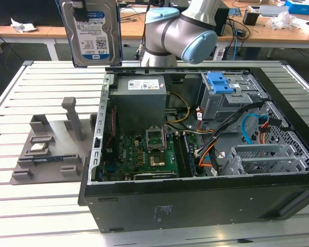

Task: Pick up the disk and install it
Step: 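Pick up the disk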

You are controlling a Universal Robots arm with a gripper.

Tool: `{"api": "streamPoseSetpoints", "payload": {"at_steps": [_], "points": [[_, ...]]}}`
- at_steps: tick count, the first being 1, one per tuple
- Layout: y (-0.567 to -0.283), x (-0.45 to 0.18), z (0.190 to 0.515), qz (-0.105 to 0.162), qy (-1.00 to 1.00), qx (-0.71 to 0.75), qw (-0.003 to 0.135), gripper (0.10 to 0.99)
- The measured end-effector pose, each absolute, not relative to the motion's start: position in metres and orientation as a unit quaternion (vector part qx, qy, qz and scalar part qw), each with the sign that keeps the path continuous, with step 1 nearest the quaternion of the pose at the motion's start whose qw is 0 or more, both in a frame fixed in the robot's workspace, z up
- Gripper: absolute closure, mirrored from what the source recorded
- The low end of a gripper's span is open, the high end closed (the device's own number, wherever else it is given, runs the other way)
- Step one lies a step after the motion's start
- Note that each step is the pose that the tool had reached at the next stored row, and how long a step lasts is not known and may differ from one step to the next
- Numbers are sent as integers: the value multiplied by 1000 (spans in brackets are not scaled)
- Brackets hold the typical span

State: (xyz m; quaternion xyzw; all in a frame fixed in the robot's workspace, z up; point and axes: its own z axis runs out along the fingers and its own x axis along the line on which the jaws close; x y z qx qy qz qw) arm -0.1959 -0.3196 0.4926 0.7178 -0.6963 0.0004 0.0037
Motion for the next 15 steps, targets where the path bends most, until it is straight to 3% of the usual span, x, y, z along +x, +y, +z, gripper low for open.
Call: {"api": "streamPoseSetpoints", "payload": {"at_steps": [15], "points": [[-319,-138,493,0,-696,718,4,718]]}}
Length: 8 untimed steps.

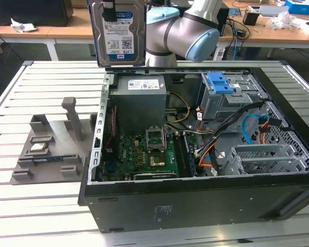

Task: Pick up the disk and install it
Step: 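Pick up the disk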

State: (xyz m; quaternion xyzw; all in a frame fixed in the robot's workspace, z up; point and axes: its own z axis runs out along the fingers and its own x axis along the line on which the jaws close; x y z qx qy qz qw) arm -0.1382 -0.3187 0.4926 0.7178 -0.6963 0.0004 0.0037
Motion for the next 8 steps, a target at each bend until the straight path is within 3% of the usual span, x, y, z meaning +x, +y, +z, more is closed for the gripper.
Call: {"api": "streamPoseSetpoints", "payload": {"at_steps": [8], "points": [[-318,-107,493,0,-696,718,4,718]]}}
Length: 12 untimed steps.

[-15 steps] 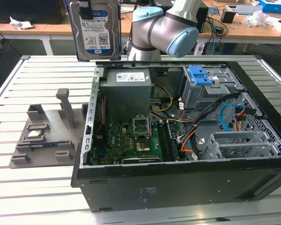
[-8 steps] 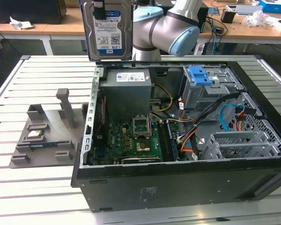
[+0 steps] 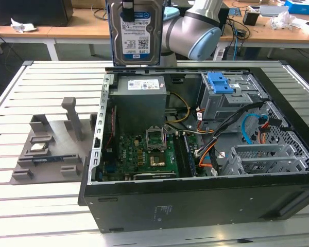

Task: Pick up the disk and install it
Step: 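Pick up the disk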

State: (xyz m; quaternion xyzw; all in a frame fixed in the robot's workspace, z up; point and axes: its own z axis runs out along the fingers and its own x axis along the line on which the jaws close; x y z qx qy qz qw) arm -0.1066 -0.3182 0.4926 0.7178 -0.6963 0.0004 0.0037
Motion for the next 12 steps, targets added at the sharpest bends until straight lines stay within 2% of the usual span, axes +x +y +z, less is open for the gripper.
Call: {"api": "streamPoseSetpoints", "payload": {"at_steps": [12], "points": [[-318,-60,493,0,-696,718,4,718]]}}
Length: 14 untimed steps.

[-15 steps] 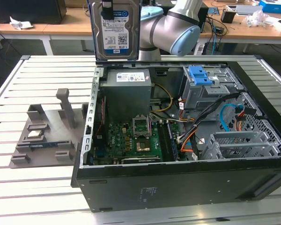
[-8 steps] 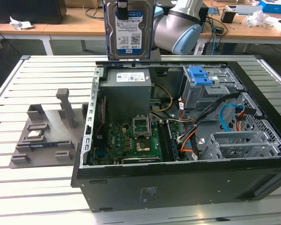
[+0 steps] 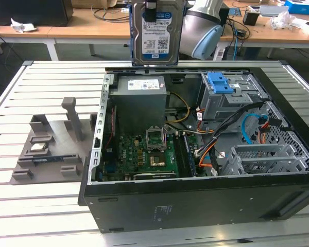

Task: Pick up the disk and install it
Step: 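Pick up the disk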

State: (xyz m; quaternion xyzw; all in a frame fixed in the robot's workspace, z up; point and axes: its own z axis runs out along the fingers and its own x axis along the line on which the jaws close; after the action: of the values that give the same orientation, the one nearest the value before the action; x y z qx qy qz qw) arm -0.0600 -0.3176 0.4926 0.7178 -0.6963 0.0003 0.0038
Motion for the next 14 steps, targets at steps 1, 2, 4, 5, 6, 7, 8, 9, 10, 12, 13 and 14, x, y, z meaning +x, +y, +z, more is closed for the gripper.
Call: {"api": "streamPoseSetpoints", "payload": {"at_steps": [1,2,4,5,6,7,8,9,10,12,13,14], "points": [[-318,-57,493,0,-696,718,4,718],[-317,-53,493,0,-696,718,4,718],[-317,-45,493,0,-696,718,4,718],[-317,-40,493,0,-696,718,4,718],[-317,-38,493,0,-696,718,4,718],[-317,-35,493,0,-696,718,4,718],[-317,-31,493,0,-696,718,4,718],[-317,-24,493,0,-696,718,4,718],[-317,-19,493,0,-696,718,4,718],[-317,-7,493,0,-696,718,4,718],[-317,-3,493,0,-696,718,4,718],[-317,-2,493,0,-696,718,4,718]]}}
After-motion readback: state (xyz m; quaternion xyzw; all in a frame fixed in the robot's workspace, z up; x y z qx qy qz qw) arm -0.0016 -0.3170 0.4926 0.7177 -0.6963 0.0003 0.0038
